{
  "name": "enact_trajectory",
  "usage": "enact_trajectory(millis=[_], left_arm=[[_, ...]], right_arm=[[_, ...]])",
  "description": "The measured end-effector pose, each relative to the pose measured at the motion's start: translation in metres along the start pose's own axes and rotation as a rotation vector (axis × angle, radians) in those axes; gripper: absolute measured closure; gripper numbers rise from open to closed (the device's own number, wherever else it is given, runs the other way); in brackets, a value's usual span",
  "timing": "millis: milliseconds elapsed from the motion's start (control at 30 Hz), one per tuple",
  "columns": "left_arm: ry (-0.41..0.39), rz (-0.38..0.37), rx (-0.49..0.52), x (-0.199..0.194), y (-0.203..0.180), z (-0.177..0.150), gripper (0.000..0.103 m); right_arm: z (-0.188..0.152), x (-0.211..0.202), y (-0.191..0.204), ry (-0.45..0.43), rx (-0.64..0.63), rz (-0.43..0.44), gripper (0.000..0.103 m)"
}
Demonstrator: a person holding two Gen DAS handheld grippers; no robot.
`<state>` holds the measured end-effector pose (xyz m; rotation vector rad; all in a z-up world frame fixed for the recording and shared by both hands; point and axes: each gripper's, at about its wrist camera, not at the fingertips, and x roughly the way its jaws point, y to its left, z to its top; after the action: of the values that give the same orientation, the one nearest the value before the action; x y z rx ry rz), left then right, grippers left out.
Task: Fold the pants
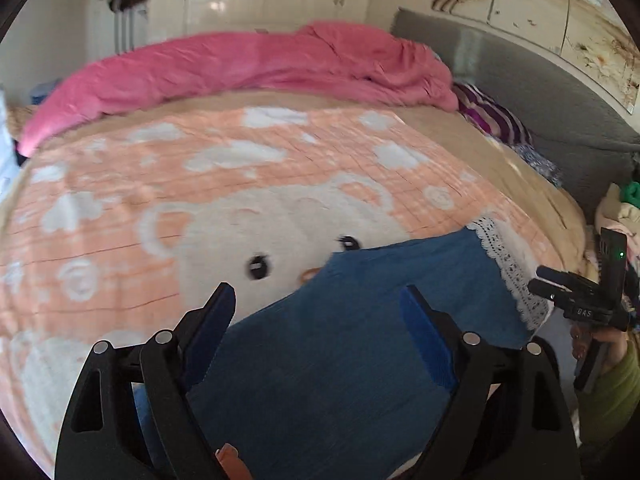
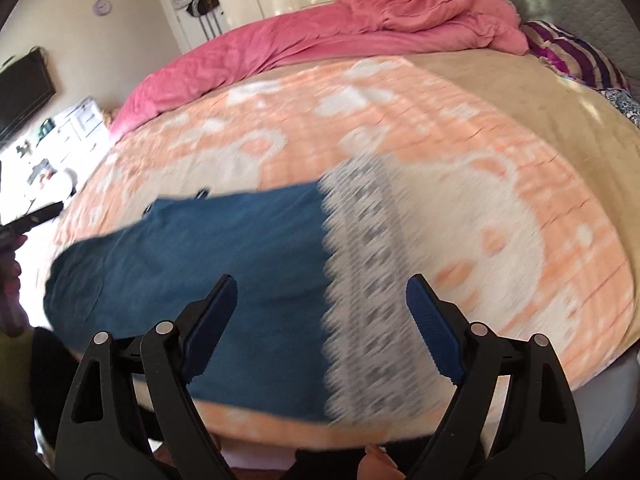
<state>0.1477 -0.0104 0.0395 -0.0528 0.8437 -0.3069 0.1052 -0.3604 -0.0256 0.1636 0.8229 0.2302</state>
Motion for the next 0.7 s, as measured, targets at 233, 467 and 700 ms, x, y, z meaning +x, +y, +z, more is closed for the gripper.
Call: enact_trajectory(millis=[233,467,700], left_arm=[[0.124,-0.033,0.007,0.088,0.001,0.034,0.02],[0.124,-0.11,0.06,0.11,-0.001,0.026,0.021],[0.169,-0.095,0.094,0.131,-0.002,0.021,0.021]], right_arm=[[0.056,0.028,-0.051,0.019,0.103,0.012,0.032],[0.09,0.085,-0.055,0.142,0.07,0.065,0.038],[0.082,0.134,-0.051,0.275,0.029,0.118,0.05]])
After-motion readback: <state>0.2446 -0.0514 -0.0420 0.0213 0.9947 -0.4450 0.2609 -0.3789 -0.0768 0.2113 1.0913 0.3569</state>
